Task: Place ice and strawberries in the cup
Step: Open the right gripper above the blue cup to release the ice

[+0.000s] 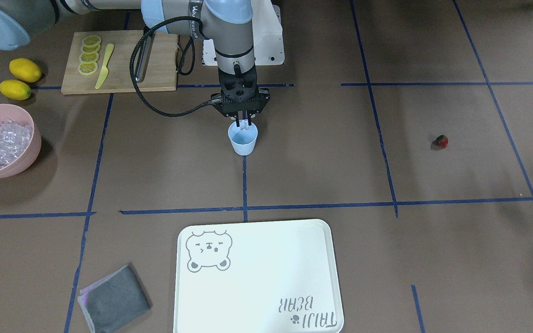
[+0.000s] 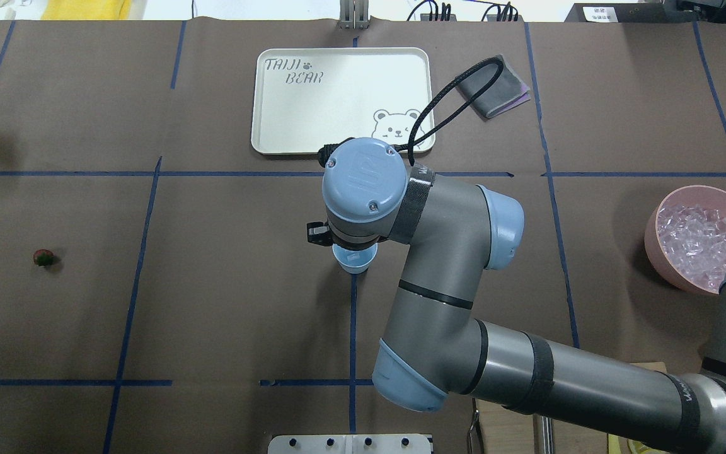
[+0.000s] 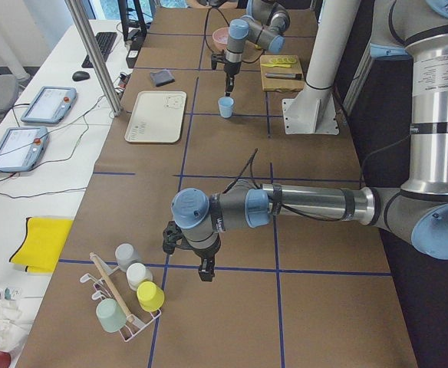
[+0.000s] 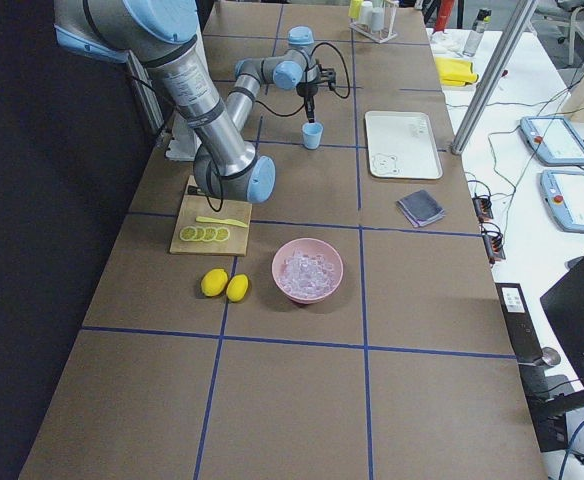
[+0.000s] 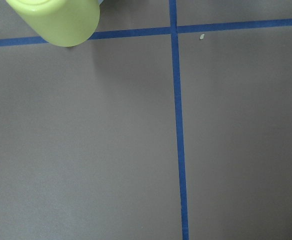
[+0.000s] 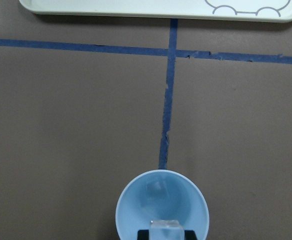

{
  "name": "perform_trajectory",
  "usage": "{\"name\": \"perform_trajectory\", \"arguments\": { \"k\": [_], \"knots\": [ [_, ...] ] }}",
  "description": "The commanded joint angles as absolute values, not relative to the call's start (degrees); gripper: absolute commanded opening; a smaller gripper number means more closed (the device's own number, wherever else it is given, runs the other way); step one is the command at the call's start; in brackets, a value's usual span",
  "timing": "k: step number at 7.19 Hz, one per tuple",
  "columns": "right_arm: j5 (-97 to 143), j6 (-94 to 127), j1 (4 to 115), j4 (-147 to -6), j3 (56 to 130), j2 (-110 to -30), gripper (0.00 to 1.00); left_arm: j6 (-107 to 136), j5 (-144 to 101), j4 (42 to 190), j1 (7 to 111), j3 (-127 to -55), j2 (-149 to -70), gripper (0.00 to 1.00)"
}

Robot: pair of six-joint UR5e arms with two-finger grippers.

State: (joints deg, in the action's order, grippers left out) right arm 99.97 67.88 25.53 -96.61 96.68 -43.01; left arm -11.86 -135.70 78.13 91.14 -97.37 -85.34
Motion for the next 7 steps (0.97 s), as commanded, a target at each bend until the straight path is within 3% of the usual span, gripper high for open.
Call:
{"name": "perform_trajectory", "arguments": {
  "k": [1, 5, 7],
  "knots": [
    [99.5, 67.5, 25.5, -96.7, 96.8, -43.0, 0.99, -11.9, -135.7, 78.1, 91.1, -97.4, -85.3, 1.0],
    [100.3, 62.7, 28.8, -96.9, 99.0, -44.9, 0.99, -11.9, -135.7, 78.1, 91.1, -97.4, -85.3, 1.0],
    [103.4, 53.9, 33.5, -96.9, 107.1, -54.0, 0.99, -11.9, -135.7, 78.1, 91.1, -97.3, -85.3, 1.0]
  ]
}}
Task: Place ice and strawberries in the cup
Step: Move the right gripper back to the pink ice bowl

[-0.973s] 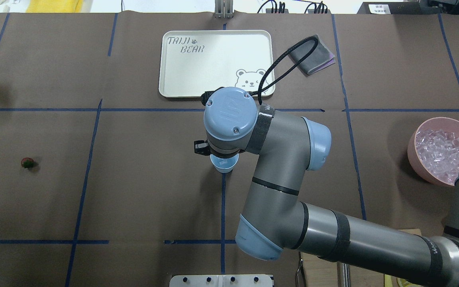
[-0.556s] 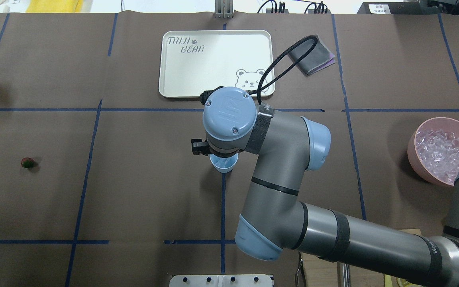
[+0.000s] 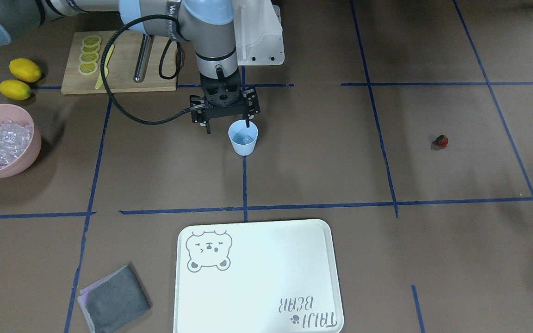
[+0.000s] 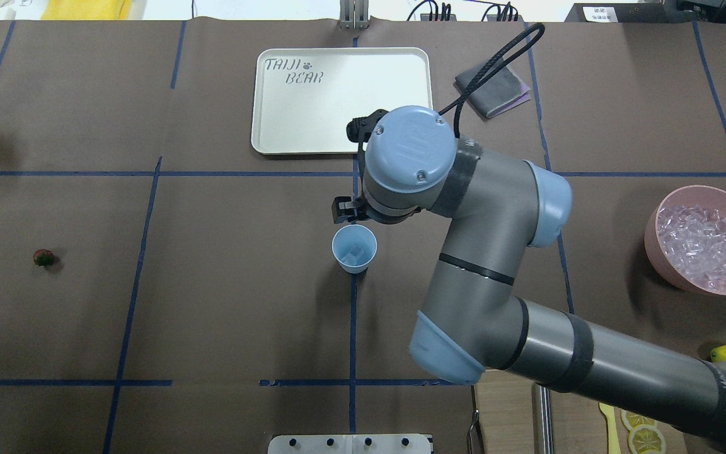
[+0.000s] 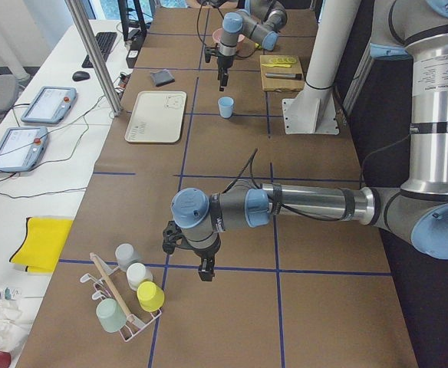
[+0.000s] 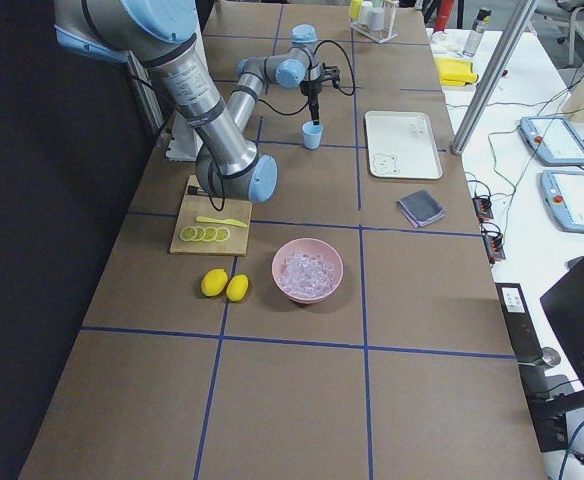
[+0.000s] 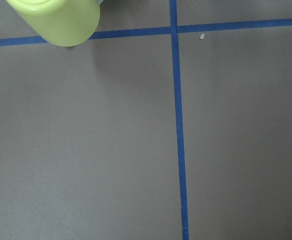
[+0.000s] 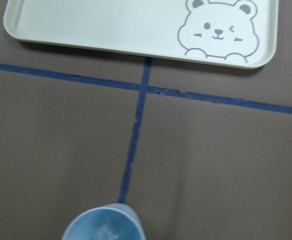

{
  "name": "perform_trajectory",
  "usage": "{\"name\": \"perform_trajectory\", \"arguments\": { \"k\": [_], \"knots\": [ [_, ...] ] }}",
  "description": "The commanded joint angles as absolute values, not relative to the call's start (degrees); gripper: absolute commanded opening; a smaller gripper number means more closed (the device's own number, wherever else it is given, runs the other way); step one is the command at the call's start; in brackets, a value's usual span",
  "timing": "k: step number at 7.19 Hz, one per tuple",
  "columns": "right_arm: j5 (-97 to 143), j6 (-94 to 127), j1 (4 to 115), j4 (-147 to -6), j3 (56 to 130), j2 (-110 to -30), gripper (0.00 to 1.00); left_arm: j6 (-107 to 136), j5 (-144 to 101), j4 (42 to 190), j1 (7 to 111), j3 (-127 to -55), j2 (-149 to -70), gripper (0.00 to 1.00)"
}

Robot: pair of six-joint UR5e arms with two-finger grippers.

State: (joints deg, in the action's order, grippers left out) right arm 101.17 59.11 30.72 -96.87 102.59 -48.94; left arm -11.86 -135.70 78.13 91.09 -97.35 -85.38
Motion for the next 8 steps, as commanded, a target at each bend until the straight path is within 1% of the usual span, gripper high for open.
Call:
{"name": "perform_trajectory", "arguments": {
  "k": [1, 2, 3, 6, 8],
  "knots": [
    [107.4, 50.1, 36.6, -96.8, 110.9, -58.1, 0.99, -11.9, -135.7, 78.1, 91.1, -97.4, -85.3, 1.0],
    [109.1, 47.6, 38.7, -96.4, 114.7, -63.6, 0.99, -11.9, -135.7, 78.1, 91.1, -97.4, -85.3, 1.0],
    [109.9, 43.9, 40.7, -96.2, 116.5, -67.6, 0.99, -11.9, -135.7, 78.1, 91.1, -97.3, -85.4, 1.0],
    [121.5, 30.6, 53.1, -96.2, 117.0, -76.0, 0.99, -11.9, -135.7, 78.1, 91.1, -97.4, -85.4, 1.0],
    [126.0, 26.4, 57.6, -96.2, 117.2, -80.6, 0.99, -11.9, -135.7, 78.2, 91.0, -97.6, -85.4, 1.0]
  ]
}}
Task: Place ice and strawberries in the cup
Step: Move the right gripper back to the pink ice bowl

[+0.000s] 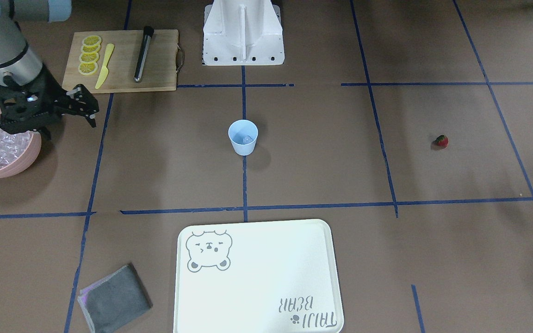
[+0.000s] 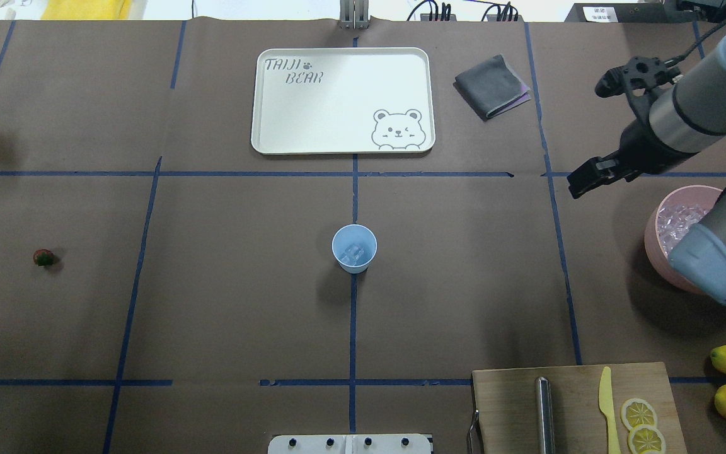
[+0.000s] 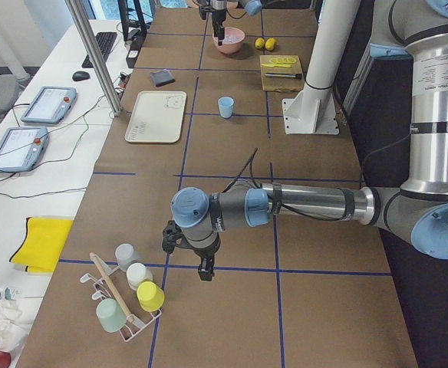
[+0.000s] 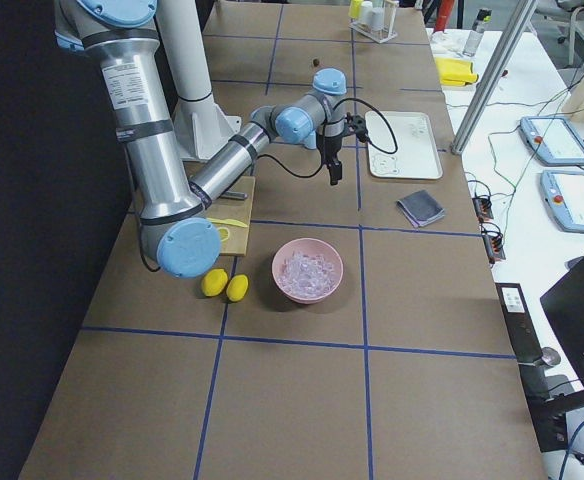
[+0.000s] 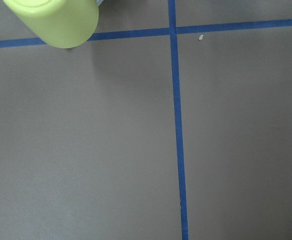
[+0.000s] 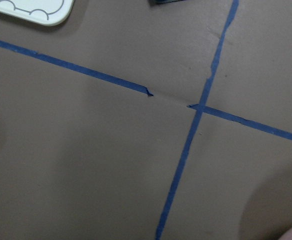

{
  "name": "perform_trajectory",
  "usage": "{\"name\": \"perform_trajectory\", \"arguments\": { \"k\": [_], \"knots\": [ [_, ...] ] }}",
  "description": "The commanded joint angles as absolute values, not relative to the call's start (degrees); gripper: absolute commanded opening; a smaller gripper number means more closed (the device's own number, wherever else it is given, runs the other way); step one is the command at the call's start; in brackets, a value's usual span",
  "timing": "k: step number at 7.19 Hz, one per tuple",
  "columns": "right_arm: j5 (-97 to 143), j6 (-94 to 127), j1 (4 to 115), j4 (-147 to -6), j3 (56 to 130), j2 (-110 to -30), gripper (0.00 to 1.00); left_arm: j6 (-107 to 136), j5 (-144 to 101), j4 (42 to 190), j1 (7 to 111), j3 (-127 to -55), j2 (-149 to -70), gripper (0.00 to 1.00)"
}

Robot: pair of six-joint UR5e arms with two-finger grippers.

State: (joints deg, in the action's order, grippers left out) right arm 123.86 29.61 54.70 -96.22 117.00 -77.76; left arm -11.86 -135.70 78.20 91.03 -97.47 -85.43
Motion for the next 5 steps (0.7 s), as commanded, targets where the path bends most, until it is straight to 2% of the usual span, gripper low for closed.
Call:
{"name": "perform_trajectory", "arguments": {
  "k": [1, 2, 3, 5],
  "knots": [
    [126.0, 20.5, 59.7, -94.8, 117.4, -85.3, 1.0, -11.9, -135.7, 78.1, 91.0, -97.8, -85.4, 1.0],
    [126.0, 15.7, 61.2, -88.4, 116.8, -91.4, 1.0, -11.9, -135.7, 78.1, 91.0, -97.9, -85.4, 1.0],
    [126.0, 15.4, 61.6, -85.1, 116.7, -94.3, 1.0, -11.9, -135.7, 78.1, 91.0, -97.8, -85.4, 1.0],
    [125.9, 15.6, 61.5, -82.1, 114.6, -96.4, 1.0, -11.9, -135.7, 78.1, 91.0, -98.0, -85.3, 1.0]
  ]
}}
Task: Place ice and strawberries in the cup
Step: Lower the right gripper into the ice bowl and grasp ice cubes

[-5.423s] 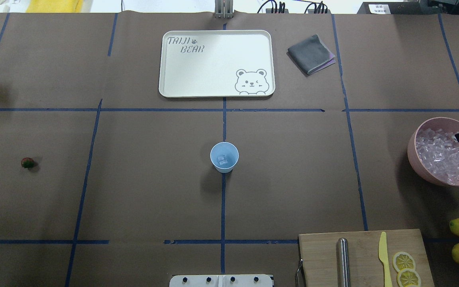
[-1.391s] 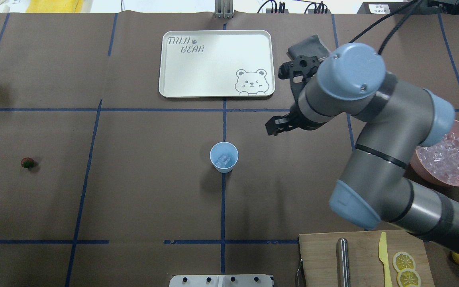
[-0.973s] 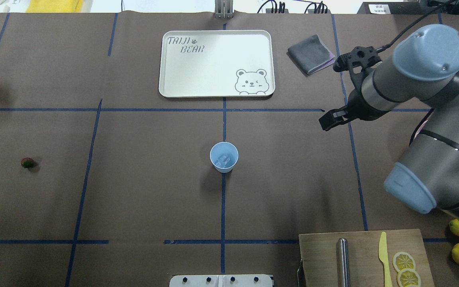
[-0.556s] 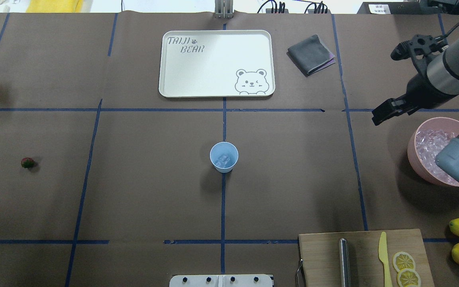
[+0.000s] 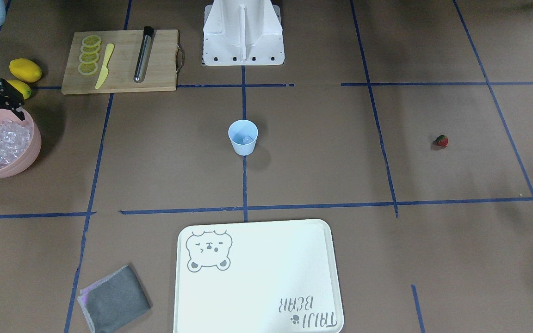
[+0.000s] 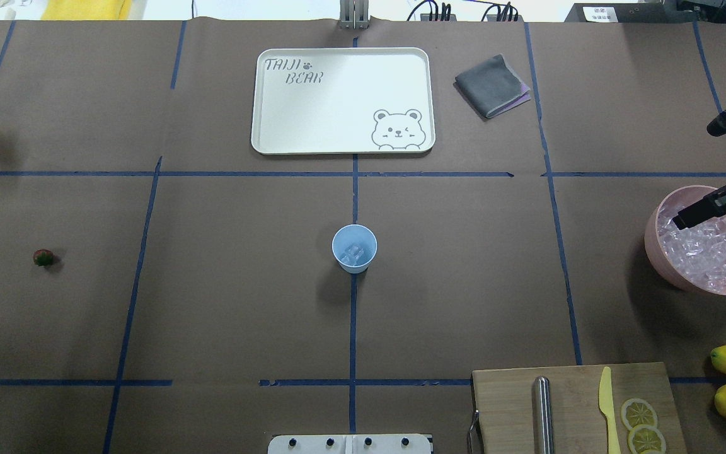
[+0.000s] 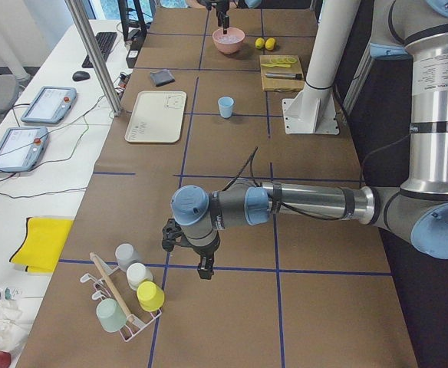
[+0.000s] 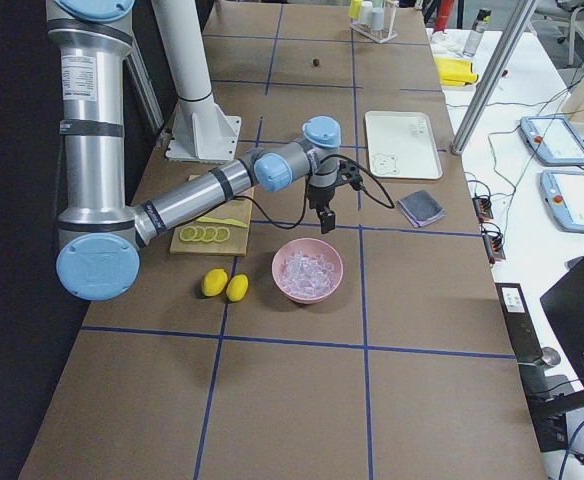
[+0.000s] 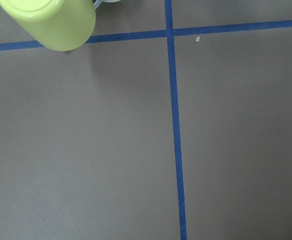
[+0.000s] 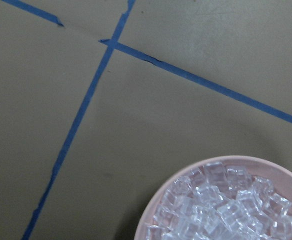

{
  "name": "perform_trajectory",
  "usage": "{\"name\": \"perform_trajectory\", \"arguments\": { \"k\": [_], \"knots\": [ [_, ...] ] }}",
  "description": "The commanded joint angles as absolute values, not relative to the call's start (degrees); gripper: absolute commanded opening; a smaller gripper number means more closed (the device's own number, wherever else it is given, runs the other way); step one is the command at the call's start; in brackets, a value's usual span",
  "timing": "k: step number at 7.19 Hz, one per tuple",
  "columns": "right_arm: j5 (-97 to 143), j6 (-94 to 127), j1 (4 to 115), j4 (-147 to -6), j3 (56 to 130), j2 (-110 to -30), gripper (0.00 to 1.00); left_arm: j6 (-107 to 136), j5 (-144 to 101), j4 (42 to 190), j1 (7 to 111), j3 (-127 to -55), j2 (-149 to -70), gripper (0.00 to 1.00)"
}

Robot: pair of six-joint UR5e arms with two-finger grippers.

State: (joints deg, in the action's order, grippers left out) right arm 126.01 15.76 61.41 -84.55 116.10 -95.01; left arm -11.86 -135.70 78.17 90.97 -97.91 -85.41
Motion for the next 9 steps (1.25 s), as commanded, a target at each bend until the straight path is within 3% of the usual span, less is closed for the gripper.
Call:
{"name": "perform_trajectory", "arguments": {
  "k": [1, 5, 7, 9],
  "knots": [
    [125.8, 15.6, 61.4, -77.2, 110.2, -96.2, 1.0, -11.9, -135.7, 78.1, 91.0, -98.0, -85.4, 1.0],
    [125.7, 18.8, 60.0, -72.9, 107.0, -95.5, 0.98, -11.9, -135.7, 78.1, 91.0, -97.9, -85.3, 1.0],
    [125.7, 18.9, 59.1, -73.1, 107.0, -96.2, 0.88, -11.9, -135.7, 78.1, 91.0, -97.6, -85.3, 1.0],
    [125.7, 18.8, 58.5, -73.5, 106.2, -96.4, 0.86, -11.9, -135.7, 78.1, 91.0, -97.6, -85.3, 1.0]
  ]
}}
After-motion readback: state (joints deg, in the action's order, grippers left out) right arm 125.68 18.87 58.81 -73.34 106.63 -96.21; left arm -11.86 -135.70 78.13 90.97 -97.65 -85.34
